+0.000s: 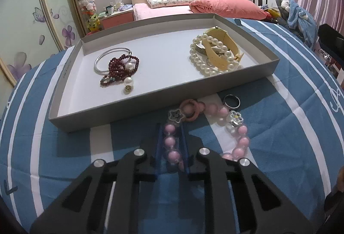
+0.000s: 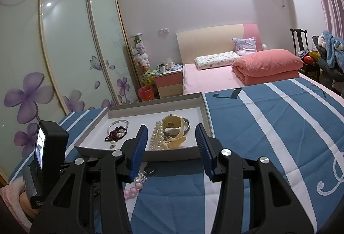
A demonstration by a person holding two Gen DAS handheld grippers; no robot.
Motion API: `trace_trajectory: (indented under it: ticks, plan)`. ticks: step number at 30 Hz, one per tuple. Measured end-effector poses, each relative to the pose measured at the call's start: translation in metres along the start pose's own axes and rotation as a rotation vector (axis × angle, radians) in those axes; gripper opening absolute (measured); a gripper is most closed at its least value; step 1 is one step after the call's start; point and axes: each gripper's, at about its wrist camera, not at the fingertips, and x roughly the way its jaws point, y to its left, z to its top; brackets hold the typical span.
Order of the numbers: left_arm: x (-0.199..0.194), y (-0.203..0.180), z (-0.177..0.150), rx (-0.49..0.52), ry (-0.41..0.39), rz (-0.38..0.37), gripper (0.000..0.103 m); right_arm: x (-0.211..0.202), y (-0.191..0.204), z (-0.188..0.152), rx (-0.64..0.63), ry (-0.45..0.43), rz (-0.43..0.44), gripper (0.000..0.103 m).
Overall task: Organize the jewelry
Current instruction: 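Move the left gripper to the pink bead bracelet and grasp it, then grasp the silver ring on the bed with the right gripper while the left holds the bracelet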
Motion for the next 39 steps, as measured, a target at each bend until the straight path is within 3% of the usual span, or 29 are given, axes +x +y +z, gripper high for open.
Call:
trace_trajectory:
  ticks: [9,17,27,35,36,37,39]
  plan:
    - [-0.009,0.034,-0.011,-0.036,0.004,0.073,0.015,0.002,0.007,-0.002,-0.024,0.034,0.028,0.047]
    - [-0.024,0.098,-0.031,-0.133,0.016,0.177,0.015,0.025,0.025,-0.015,-0.104,0.181,0.064,0.047]
    - [-0.03,0.113,-0.035,-0.175,0.016,0.175,0.016,0.083,0.041,-0.037,-0.156,0.454,0.032,0.041]
    - [-0.028,0.114,-0.034,-0.184,0.016,0.166,0.016,0.104,0.05,-0.038,-0.199,0.502,0.004,0.041]
    - [-0.028,0.112,-0.034,-0.185,0.016,0.165,0.016,0.104,0.052,-0.038,-0.205,0.502,0.001,0.038]
    - [-0.029,0.112,-0.035,-0.186,0.016,0.164,0.016,0.104,0.052,-0.038,-0.21,0.502,-0.002,0.027]
    - [-0.029,0.112,-0.035,-0.185,0.016,0.165,0.016,0.103,0.051,-0.038,-0.207,0.502,0.0,0.023]
